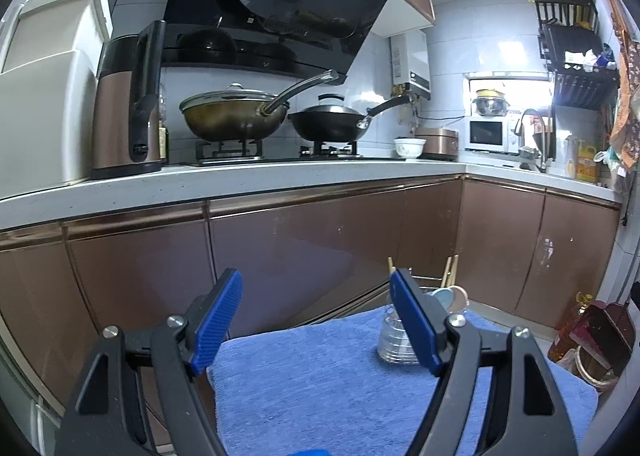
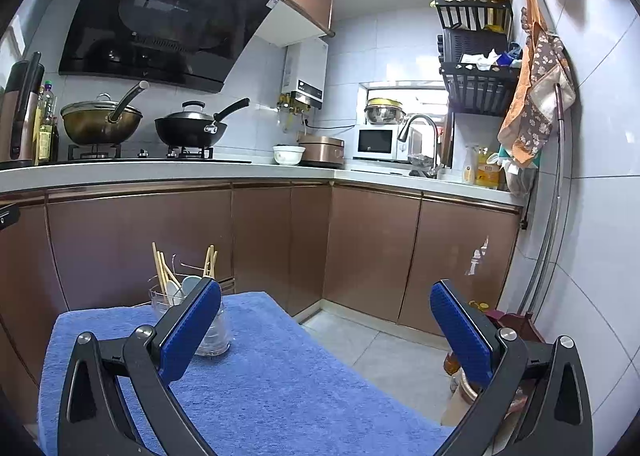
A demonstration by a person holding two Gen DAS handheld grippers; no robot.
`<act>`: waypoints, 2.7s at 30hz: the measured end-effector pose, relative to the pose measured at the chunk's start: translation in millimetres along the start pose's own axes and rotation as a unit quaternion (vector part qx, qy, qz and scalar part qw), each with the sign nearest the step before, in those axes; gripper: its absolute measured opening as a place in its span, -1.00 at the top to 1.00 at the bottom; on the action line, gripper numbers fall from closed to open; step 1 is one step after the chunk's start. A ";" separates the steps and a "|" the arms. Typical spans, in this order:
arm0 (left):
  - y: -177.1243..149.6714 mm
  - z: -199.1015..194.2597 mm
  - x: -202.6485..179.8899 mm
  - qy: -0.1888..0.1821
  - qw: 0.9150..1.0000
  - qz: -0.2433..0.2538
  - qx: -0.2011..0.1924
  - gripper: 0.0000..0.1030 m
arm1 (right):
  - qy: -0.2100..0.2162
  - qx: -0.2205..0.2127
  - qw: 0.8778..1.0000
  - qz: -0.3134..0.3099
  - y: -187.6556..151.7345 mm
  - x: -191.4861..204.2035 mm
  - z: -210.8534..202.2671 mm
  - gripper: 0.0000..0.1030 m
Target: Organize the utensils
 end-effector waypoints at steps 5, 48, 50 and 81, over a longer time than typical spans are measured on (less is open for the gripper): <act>2.4 -4.5 -5.4 -0.013 1.000 0.000 -0.001 -0.46 | -0.009 -0.013 1.000 -0.002 10.8 -2.1 -11.0 -0.99; 9.7 -66.2 22.6 0.004 1.000 -0.013 -0.027 -0.46 | 0.020 -0.037 0.999 -0.008 28.3 22.0 -61.7 -0.99; 9.3 -65.4 22.2 0.003 1.000 -0.012 -0.025 -0.46 | 0.020 -0.036 0.999 -0.008 27.7 22.6 -61.7 -0.99; 3.2 -57.7 21.6 0.008 1.000 -0.007 -0.021 -0.46 | 0.028 -0.014 0.999 -0.013 16.0 25.9 -43.7 -0.99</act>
Point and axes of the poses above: each gripper's, at about its wrist camera, not at the fingertips, and z roughly the way its jaws point, x to its left, y to its top, the point moved 8 cm from there along z, roughly the way its jaws point
